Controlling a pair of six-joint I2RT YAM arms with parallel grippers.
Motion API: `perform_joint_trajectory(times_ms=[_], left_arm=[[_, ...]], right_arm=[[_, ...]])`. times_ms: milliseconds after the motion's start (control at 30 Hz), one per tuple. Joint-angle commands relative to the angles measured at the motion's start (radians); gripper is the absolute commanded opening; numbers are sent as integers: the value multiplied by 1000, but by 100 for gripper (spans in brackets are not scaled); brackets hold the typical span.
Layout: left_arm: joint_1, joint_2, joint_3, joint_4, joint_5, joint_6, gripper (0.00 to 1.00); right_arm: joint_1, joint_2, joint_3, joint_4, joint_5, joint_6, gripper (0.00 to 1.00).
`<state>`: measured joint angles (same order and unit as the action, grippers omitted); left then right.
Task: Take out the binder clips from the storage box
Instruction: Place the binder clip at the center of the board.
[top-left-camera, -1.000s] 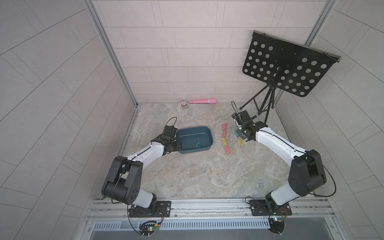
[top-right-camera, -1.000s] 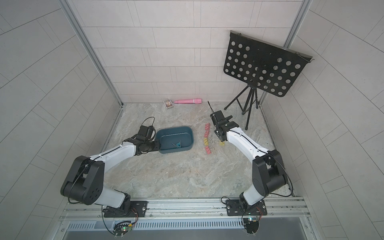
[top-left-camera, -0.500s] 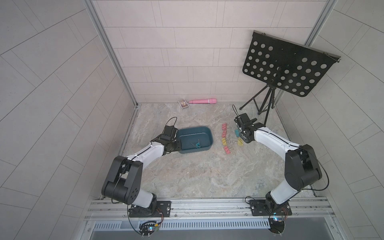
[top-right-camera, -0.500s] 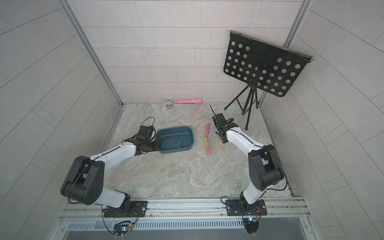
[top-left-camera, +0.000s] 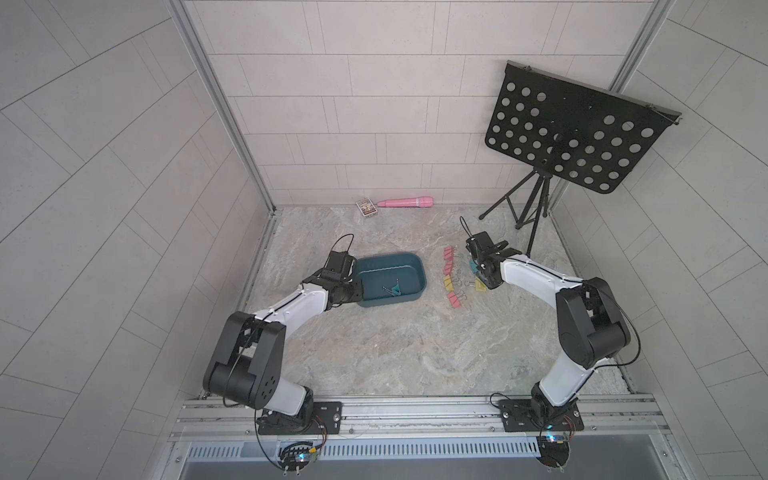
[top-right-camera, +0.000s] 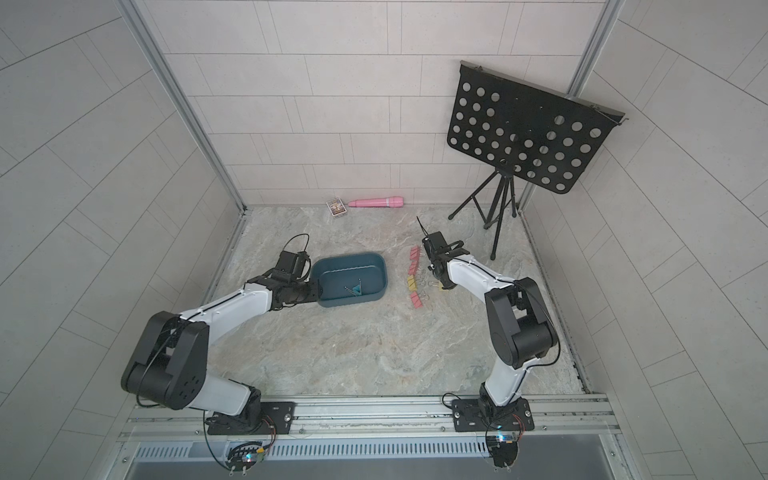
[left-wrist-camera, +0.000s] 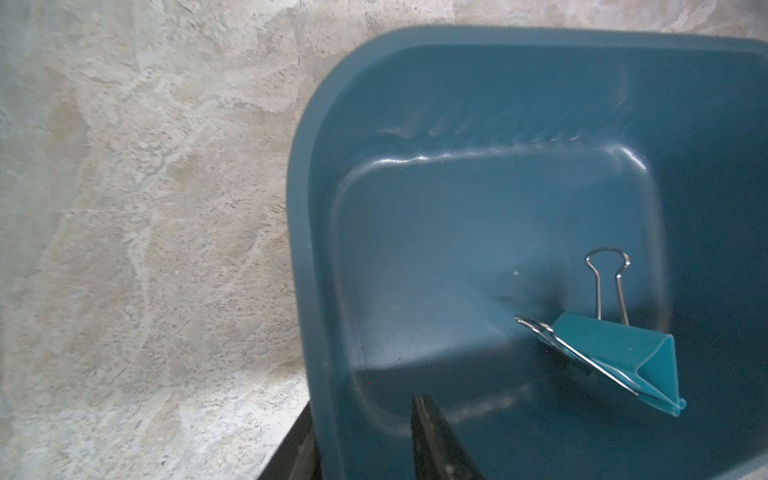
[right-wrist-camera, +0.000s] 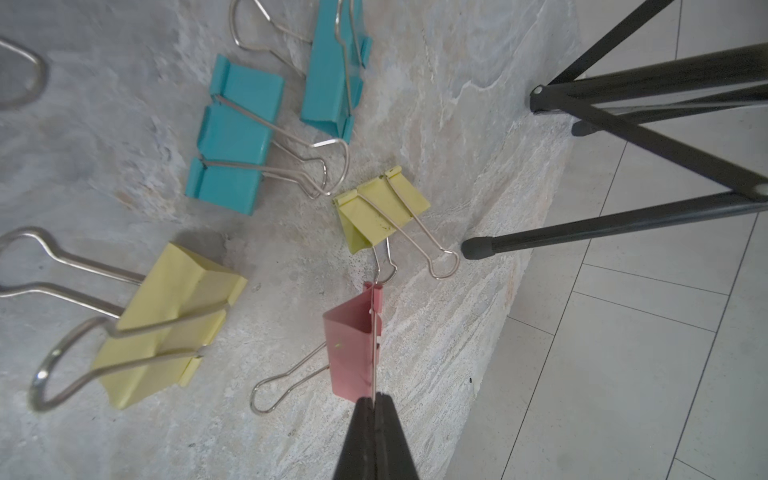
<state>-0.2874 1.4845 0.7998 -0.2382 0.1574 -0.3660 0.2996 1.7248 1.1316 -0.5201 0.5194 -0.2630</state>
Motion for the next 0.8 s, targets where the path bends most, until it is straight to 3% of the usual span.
perform_joint_trajectory(times_ms=[0,567,767], left_arm=[[6,3,-10,1,3,5,41],[6,3,-9,0,1,5,41],[5,2,-9,-2,1,5,41]], right_arm=[[-8,18,-12,5,32,-4,0],[-28,90,15,-23,19,51,0],[-28,109,22,-30,16,61,5]])
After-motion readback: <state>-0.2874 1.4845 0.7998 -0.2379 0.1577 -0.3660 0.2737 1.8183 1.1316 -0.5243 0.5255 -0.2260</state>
